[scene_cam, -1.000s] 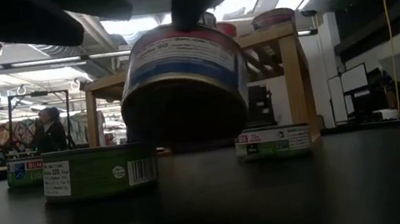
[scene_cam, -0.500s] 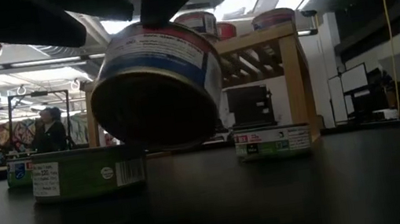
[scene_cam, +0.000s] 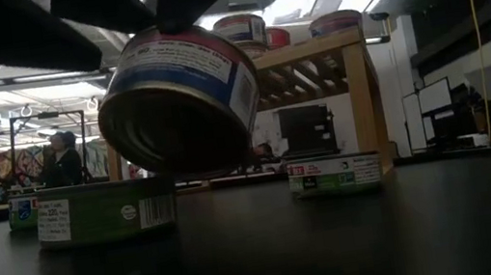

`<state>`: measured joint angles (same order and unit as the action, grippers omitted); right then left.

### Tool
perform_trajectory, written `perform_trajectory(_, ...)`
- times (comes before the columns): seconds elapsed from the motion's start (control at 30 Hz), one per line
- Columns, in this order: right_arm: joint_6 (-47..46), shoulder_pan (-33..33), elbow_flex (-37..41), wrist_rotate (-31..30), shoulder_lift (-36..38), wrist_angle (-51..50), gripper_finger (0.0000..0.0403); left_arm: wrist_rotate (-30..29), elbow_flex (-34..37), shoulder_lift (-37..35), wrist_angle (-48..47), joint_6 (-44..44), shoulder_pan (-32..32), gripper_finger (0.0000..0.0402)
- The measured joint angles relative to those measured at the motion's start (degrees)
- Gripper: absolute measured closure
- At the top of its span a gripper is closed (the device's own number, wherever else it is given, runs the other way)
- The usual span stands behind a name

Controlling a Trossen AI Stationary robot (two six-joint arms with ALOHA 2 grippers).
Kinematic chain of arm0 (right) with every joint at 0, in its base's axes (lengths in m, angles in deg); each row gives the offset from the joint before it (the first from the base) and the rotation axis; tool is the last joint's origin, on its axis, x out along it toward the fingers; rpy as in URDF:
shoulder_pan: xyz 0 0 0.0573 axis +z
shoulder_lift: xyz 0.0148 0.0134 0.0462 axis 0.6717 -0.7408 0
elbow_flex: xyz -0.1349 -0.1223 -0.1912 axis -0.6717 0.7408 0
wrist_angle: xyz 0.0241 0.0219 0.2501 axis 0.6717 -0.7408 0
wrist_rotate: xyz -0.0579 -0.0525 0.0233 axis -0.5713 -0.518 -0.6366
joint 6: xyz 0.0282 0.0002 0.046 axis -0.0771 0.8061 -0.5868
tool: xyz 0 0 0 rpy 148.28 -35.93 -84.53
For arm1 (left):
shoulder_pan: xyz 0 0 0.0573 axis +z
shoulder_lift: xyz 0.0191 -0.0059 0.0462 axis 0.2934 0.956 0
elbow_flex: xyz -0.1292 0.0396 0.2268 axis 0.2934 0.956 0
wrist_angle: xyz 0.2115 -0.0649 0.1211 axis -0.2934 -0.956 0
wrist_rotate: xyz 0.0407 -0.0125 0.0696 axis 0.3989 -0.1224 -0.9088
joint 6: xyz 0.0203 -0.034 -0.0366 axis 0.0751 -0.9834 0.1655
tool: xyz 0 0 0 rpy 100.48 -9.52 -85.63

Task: Stack canned seafood by type on shelf
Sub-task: Put the blue and pink tuna can aligned white the other blue and pink tuna can on the shelf

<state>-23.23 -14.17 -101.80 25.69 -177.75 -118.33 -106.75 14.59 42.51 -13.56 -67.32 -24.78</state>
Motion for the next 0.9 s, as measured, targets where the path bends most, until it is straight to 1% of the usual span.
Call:
perform_trajectory(0.13,0.0,-0.1,0.0,-0.1,0.0,0.4,0.0403,0.0,0.0,1.0,-0.2,-0.3,0.0,0.0163)
perform_trajectory(0.4,0.0,-0.1,0.0,-0.2,-0.1,0.8,0.0403,-0.5,0.1,3.0,-0.3,2.3,0.0,0.0163)
perform_trajectory(0.8,0.0,-0.1,0.0,-0.4,-0.1,2.2,0.0403,-0.7,0.2,3.2,-0.3,2.2,1.7,0.0163)
perform_trajectory(0.9,0.0,-0.1,0.0,-0.6,0.0,2.1,0.0403,-0.7,0.2,3.2,-0.3,0.6,2.1,0.0163)
